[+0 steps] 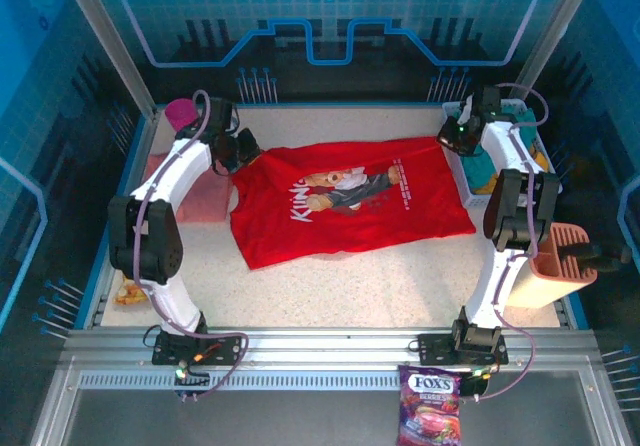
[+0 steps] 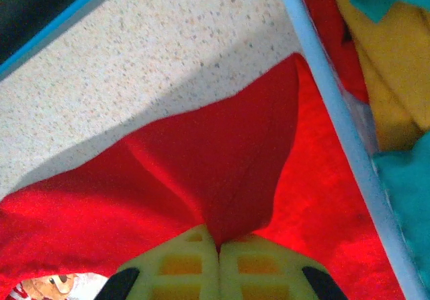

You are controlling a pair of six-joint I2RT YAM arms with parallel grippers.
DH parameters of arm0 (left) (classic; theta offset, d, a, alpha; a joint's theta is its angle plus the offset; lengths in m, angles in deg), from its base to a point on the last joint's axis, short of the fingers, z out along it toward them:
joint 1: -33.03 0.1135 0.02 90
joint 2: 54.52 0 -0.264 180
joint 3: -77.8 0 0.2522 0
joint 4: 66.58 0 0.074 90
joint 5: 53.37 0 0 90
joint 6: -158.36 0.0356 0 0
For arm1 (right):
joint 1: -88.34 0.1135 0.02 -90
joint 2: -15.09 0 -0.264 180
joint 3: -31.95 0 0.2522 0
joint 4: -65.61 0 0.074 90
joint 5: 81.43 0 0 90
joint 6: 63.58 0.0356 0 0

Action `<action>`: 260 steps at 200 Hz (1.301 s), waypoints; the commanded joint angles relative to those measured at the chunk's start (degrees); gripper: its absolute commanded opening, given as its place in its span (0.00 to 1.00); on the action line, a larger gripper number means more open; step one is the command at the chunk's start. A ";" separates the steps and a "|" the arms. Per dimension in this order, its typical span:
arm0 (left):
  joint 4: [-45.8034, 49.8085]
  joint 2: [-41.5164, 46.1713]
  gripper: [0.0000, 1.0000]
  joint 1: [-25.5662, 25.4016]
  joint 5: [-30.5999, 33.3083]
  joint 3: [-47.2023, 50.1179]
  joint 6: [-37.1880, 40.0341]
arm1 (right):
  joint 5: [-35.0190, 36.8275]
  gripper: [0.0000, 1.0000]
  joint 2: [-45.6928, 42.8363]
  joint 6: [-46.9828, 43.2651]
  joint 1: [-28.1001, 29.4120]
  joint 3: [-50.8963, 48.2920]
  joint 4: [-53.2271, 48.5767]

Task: Fold and stack the t-shirts

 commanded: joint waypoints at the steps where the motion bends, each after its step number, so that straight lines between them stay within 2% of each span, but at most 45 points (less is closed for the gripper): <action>1: -1.65 2.83 0.00 0.18 0.63 2.47 -1.87 | -0.12 0.00 -0.04 -0.13 0.53 -1.28 -1.16; 50: -3.37 3.89 0.00 0.18 1.77 8.35 -2.53 | 5.89 0.00 2.13 -0.68 1.19 1.17 -6.64; 95: -2.73 3.10 0.00 0.18 7.68 10.77 -0.06 | 8.23 0.00 5.31 -1.10 1.94 4.20 -9.86; 142: -0.98 1.23 0.06 0.18 8.58 11.31 0.94 | 14.53 0.00 5.62 -1.71 3.46 5.20 -12.71; 187: 0.72 1.18 0.05 0.25 8.90 13.16 1.68 | 17.78 0.01 6.19 -0.46 3.57 5.56 -14.07; 206: 1.26 0.98 0.06 0.36 7.87 13.30 1.67 | 18.65 0.06 6.24 -0.45 3.57 5.63 -13.97; 222: 2.01 0.65 0.15 0.37 9.74 13.39 2.35 | 19.25 0.12 6.62 -0.54 3.58 6.30 -14.81; 236: 3.13 -0.23 0.19 0.40 10.46 12.99 3.10 | 19.41 0.17 6.89 -0.72 3.66 6.75 -15.34; 242: 3.38 -0.59 0.23 0.44 10.54 12.91 3.37 | 19.36 0.22 6.90 -0.73 3.67 6.79 -15.52; 260: 4.10 -0.65 0.43 0.37 10.59 12.78 3.95 | 17.98 0.45 6.15 -1.19 4.01 6.43 -15.12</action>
